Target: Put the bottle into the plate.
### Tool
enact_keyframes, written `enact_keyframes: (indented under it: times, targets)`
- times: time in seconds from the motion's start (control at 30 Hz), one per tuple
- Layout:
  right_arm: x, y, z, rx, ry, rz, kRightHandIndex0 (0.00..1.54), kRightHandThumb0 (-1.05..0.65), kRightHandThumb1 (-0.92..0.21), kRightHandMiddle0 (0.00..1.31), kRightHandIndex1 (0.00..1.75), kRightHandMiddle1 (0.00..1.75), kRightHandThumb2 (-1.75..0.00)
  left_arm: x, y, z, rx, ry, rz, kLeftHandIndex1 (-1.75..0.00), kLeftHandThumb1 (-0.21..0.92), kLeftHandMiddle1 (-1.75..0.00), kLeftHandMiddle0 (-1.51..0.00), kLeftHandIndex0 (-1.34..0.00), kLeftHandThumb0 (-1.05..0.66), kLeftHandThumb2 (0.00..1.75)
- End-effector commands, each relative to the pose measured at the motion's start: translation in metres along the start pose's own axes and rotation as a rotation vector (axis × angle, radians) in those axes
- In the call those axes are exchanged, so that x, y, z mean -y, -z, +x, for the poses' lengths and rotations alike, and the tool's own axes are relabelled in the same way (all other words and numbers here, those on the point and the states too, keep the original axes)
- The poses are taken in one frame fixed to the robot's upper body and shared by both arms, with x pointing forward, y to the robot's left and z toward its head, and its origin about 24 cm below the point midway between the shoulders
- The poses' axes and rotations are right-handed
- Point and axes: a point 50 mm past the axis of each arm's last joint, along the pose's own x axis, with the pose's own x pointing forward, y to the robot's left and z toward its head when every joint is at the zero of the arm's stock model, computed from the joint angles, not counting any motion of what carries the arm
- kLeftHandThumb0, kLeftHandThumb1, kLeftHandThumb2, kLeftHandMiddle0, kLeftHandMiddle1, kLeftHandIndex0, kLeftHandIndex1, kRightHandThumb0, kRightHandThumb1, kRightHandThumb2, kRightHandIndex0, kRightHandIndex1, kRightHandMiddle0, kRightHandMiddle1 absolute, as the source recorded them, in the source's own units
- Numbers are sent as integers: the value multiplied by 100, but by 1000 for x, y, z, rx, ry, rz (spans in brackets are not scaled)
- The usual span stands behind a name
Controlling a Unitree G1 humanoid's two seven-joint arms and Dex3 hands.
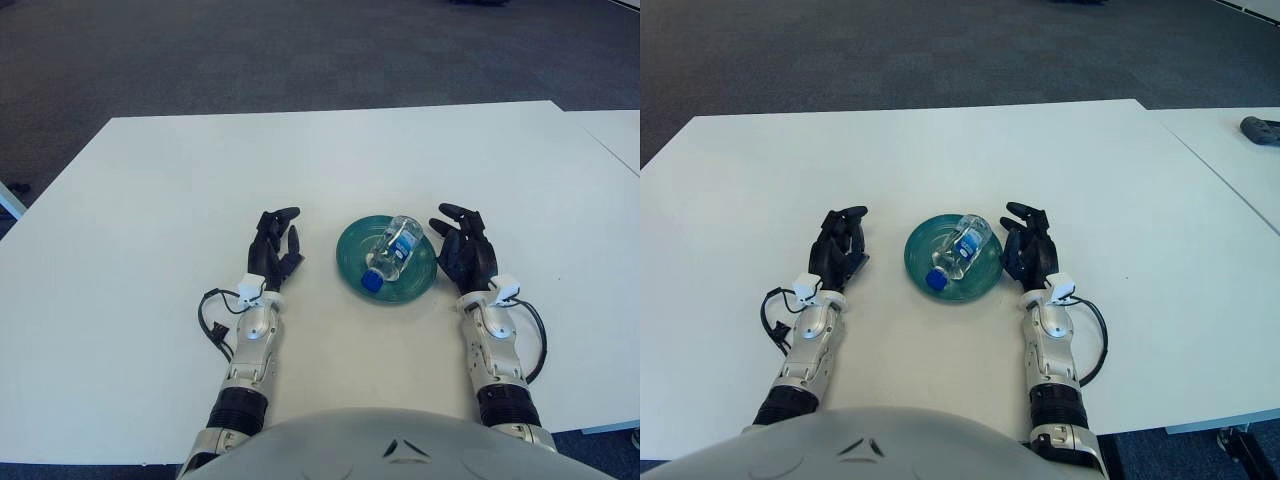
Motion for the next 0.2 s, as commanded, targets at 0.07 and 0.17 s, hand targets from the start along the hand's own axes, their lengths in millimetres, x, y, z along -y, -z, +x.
enact_keyframes:
  times: [0.07, 0.17]
  targets:
    - [8, 31, -23, -176, 41, 20, 56, -54, -80, 0, 95, 111, -94, 3, 21, -12, -113, -30, -53, -118, 92, -84, -57, -32, -51, 68]
    - [8, 31, -23, -177, 44, 21, 56, -53, -80, 0, 95, 111, -94, 3, 20, -12, -109, -33, -53, -116, 91, -83, -57, -34, -50, 68]
